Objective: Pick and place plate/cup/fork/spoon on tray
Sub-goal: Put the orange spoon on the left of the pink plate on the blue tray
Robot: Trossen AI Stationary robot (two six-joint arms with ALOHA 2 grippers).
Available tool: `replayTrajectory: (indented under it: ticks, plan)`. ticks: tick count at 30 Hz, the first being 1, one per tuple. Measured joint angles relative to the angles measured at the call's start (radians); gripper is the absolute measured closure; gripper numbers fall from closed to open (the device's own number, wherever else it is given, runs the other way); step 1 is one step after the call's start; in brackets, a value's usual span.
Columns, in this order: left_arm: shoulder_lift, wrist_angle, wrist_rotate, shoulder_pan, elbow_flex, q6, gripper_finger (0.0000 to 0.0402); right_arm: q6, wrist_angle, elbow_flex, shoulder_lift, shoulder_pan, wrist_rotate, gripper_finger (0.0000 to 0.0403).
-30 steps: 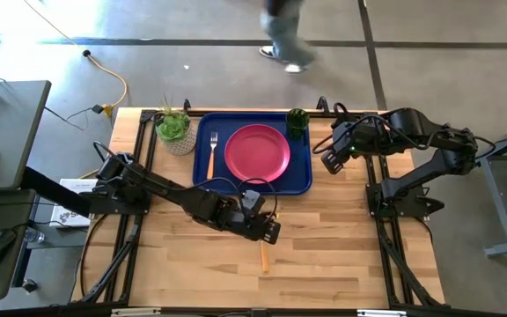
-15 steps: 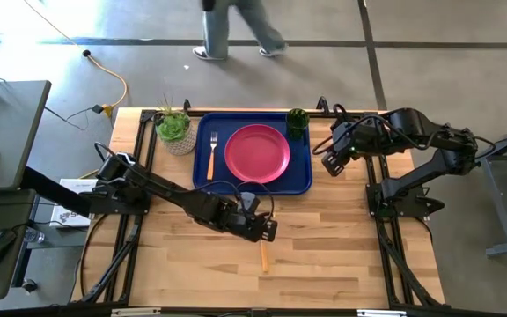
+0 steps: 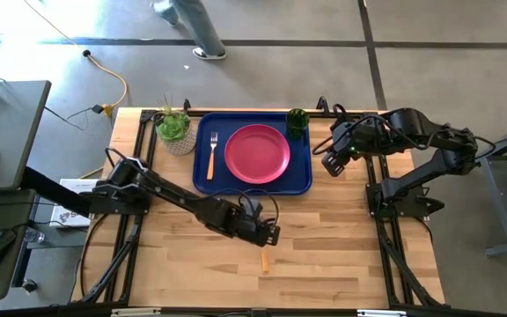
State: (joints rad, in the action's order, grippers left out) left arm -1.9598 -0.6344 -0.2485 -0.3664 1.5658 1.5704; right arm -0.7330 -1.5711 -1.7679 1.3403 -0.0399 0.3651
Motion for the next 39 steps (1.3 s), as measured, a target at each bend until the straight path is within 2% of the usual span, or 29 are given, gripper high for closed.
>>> replayTrajectory:
  ticks: [13, 39]
  plan:
    - [-0.099, -0.012, 0.070, -0.008, 0.002, 0.059, 0.0328, -0.003, 0.000, 0.000, 0.000, 0.000, 0.000, 0.0265]
    - [-0.196, 0.030, 0.152, -0.006, -0.001, 0.105, 0.0328, -0.030, 0.001, 0.000, 0.000, 0.000, 0.001, 0.0265]
